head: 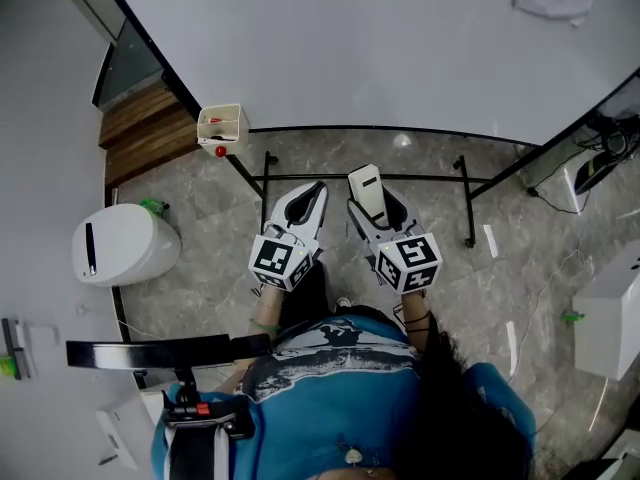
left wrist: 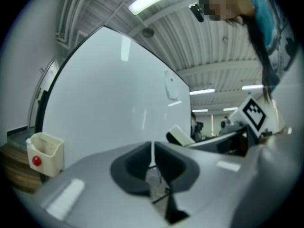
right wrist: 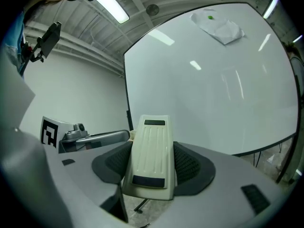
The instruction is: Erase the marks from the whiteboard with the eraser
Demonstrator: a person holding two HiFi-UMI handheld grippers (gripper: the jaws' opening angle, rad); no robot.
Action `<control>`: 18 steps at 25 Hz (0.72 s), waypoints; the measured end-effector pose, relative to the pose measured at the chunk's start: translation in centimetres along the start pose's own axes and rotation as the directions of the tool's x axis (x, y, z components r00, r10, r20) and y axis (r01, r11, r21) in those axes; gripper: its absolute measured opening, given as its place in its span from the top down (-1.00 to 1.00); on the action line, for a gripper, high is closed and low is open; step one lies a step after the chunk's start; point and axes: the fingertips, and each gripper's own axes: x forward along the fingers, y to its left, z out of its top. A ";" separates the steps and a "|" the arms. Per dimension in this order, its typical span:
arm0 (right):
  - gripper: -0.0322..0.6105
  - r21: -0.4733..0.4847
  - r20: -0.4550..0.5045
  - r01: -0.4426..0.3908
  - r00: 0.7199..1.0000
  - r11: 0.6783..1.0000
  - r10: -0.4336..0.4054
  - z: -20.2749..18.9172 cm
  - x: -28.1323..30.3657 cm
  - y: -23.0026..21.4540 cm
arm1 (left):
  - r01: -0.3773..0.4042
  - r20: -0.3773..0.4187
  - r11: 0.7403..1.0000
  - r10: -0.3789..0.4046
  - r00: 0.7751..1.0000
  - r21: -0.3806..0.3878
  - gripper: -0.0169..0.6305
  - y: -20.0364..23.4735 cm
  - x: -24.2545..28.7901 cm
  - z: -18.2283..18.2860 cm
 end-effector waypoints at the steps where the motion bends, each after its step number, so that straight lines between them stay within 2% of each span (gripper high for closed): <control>1: 0.08 -0.003 0.010 0.006 1.000 1.000 -0.006 0.7 0.9 -0.4 | 0.010 0.001 1.000 -0.010 1.000 0.007 0.93 0.7 0.6 0.2; 5: 0.08 -0.031 0.073 0.027 0.997 0.999 -0.025 4.5 5.0 -1.5 | 0.044 0.007 0.998 -0.045 0.999 0.037 0.93 4.0 2.6 1.4; 10: 0.08 -0.145 0.185 0.104 0.980 0.984 -0.077 12.0 9.8 -3.9 | 0.073 0.020 0.997 -0.073 0.997 0.037 0.93 8.2 4.7 2.7; 14: 0.08 -0.260 0.309 0.187 0.946 0.947 -0.101 19.8 12.4 -6.1 | 0.085 0.027 0.996 -0.085 0.996 0.009 0.93 10.6 5.9 2.6; 18: 0.08 -0.342 0.435 0.292 0.892 0.893 -0.125 27.8 11.7 -8.4 | 0.111 0.023 0.994 -0.111 0.994 0.023 0.93 10.2 6.8 2.9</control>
